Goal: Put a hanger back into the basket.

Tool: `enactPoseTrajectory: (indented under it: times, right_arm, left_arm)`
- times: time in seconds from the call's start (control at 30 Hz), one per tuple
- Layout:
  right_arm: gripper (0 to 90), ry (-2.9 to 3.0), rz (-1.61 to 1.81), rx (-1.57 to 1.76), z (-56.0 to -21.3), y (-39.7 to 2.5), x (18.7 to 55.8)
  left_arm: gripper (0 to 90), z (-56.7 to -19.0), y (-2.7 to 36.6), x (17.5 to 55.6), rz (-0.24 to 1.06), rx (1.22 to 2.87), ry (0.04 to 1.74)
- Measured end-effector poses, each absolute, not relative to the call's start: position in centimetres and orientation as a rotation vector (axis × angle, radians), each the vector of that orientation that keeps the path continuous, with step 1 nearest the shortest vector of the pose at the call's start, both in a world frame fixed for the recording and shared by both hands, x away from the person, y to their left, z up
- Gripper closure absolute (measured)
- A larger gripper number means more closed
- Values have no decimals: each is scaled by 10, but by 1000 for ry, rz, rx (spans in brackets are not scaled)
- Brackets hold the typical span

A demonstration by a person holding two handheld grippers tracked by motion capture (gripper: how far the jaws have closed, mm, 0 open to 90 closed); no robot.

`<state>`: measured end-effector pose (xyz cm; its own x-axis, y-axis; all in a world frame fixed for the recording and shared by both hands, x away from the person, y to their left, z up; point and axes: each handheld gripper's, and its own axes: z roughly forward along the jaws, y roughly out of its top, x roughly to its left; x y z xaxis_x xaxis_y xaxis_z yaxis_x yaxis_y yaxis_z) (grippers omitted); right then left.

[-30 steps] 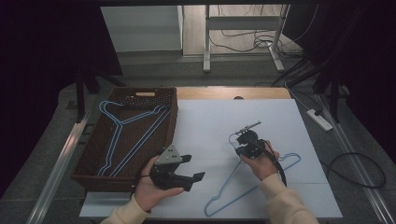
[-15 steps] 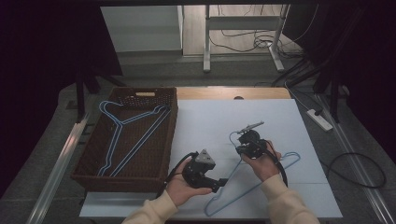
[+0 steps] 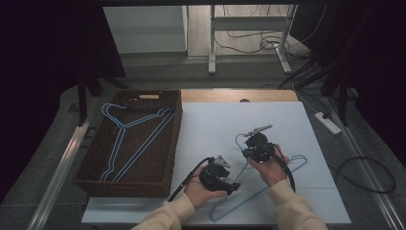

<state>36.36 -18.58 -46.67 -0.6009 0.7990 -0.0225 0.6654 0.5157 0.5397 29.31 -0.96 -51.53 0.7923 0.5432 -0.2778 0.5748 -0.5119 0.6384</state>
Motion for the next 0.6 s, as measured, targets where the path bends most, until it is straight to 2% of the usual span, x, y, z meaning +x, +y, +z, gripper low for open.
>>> enactPoseTrajectory:
  times: [0.17, 0.2, 0.23, 0.37, 0.53, 0.6]
  right_arm:
    - [865, 2483, 723, 1231, -465, -186, 363]
    - [865, 2483, 725, 1231, -465, -186, 363]
    - [865, 2481, 728, 1231, -465, -187, 363]
    - [864, 2474, 742, 1228, -463, -188, 363]
    - [849, 2453, 787, 1222, -460, -191, 361]
    - [773, 2443, 824, 1216, -459, -194, 361]
  left_arm:
    - [505, -519, -12, 295, -82, 2228, 824]
    - [505, -520, -13, 295, -86, 2228, 826]
    - [617, -521, -14, 296, -108, 2226, 826]
    - [788, -520, -12, 297, -139, 2208, 827]
    - [823, -518, -8, 298, -123, 2190, 864]
    - [843, -516, -6, 299, -118, 2163, 883]
